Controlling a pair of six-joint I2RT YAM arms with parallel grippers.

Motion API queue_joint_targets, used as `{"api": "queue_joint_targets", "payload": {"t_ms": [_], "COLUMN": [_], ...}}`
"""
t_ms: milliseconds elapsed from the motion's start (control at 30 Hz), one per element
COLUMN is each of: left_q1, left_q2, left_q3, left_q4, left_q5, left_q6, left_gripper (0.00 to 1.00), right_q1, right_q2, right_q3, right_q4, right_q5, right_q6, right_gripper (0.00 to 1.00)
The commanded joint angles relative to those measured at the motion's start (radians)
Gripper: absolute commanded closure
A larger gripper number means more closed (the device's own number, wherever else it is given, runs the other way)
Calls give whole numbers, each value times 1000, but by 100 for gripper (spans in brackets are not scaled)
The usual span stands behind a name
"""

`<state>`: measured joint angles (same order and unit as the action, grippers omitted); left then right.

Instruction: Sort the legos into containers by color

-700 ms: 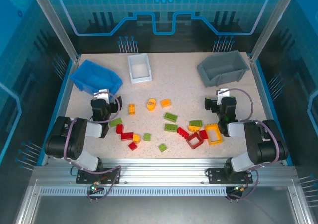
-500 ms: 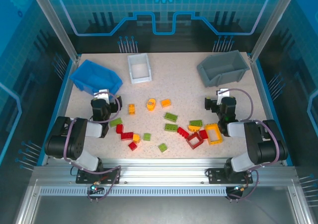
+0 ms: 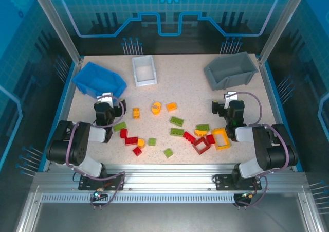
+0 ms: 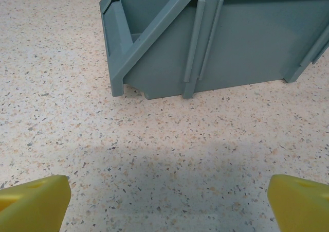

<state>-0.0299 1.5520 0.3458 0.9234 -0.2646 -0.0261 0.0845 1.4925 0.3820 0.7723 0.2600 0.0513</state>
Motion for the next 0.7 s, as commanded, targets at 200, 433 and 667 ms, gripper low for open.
{"api": "queue_joint_targets", "payload": {"t_ms": [200, 433, 667], "left_q1": [-338, -220, 121], "left_q2": [-624, -652, -401], "left_q3": [129, 604, 781], "left_q4": [-486, -1456, -1742], "left_q5": [-380, -184, 79], "left_q6": [83, -556, -698], "left_gripper": [1, 1, 1], "right_q1": [66, 112, 201], "right_q2": [-512, -807, -582], "right_q3": [144, 381, 667], "right_q4": [-489, -1099, -1375], "right_q5": [89, 79, -116], "right_q6": [63, 703, 604], "right_gripper": [0, 0, 15]}}
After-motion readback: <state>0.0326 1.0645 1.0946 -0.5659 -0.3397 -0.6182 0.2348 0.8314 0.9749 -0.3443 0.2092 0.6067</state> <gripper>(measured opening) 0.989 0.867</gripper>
